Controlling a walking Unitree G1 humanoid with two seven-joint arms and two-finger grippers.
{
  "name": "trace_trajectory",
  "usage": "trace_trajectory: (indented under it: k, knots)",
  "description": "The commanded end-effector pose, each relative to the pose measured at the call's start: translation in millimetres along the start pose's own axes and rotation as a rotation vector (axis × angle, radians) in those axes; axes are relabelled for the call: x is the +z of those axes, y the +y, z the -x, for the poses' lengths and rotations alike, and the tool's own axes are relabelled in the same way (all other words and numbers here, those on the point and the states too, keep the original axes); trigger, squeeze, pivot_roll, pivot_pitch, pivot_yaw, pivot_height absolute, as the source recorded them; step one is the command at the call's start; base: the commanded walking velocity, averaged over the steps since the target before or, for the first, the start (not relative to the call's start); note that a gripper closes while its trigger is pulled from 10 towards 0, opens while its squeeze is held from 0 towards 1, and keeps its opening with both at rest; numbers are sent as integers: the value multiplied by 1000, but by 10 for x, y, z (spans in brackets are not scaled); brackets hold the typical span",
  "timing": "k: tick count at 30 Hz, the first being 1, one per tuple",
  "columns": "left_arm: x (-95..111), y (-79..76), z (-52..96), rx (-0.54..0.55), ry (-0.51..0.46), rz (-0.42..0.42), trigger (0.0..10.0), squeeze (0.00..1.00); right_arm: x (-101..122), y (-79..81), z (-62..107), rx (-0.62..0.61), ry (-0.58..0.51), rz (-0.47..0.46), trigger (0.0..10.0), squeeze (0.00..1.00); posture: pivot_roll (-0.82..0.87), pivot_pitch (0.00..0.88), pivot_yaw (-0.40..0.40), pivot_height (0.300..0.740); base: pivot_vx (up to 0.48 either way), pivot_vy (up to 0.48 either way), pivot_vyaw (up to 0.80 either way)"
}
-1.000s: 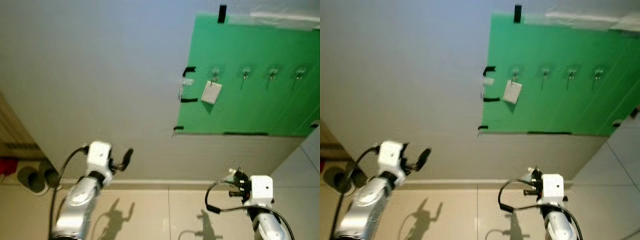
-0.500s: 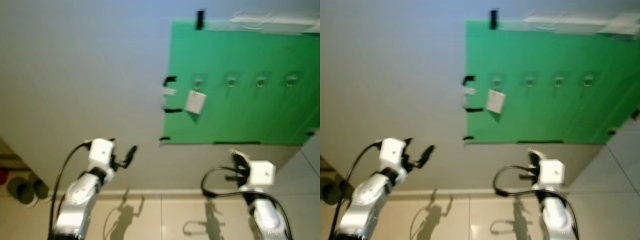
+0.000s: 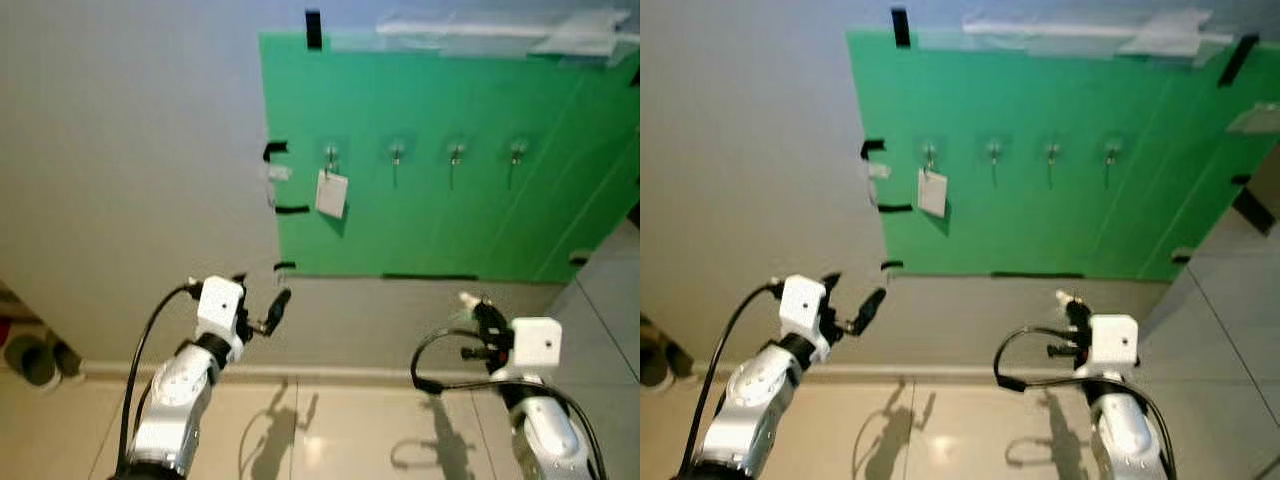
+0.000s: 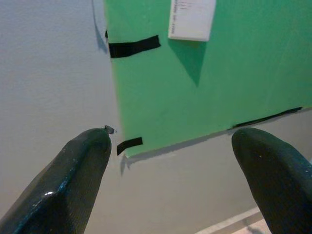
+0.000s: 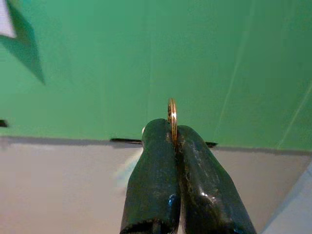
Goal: Hang keys on a hook
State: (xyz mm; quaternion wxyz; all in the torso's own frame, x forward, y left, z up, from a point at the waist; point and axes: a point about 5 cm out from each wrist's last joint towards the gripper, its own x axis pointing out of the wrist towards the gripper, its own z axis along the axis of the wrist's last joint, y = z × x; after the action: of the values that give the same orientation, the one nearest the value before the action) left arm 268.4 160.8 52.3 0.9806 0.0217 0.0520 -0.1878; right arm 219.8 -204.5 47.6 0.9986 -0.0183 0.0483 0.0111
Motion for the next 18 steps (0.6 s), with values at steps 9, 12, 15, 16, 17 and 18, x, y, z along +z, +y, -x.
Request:
trace_trajectory:
  k: [9, 12, 15, 16, 17, 18]
  knots:
    - [164, 117, -154, 72, -29, -6, 10000, 0, 235, 4, -162, 33, -57, -2, 0, 0, -60, 0, 50, 740, 216, -400, 0]
    - [256, 114, -186, 72, -46, -17, 10000, 0, 448, 12, -280, 111, -101, 14, 0, 0, -61, 0, 56, 740, 137, -80, 0]
    - [360, 62, -264, 19, -62, -51, 10000, 0, 920, 19, -499, 275, -196, 177, 0, 0, -66, 0, 57, 740, 0, 0, 0]
    - [360, 62, -264, 19, -62, -51, 10000, 0, 920, 19, -499, 275, -196, 177, 0, 0, -66, 0, 57, 740, 0, 0, 0]
    - [380, 58, -283, 16, -65, -47, 10000, 0, 1007, 45, -538, 315, -217, 205, 0, 0, -66, 0, 57, 740, 0, 0, 0]
    - [409, 52, -307, 16, -69, -46, 10000, 0, 1110, 92, -583, 364, -248, 240, 0, 0, -69, 0, 55, 740, 0, 0, 0]
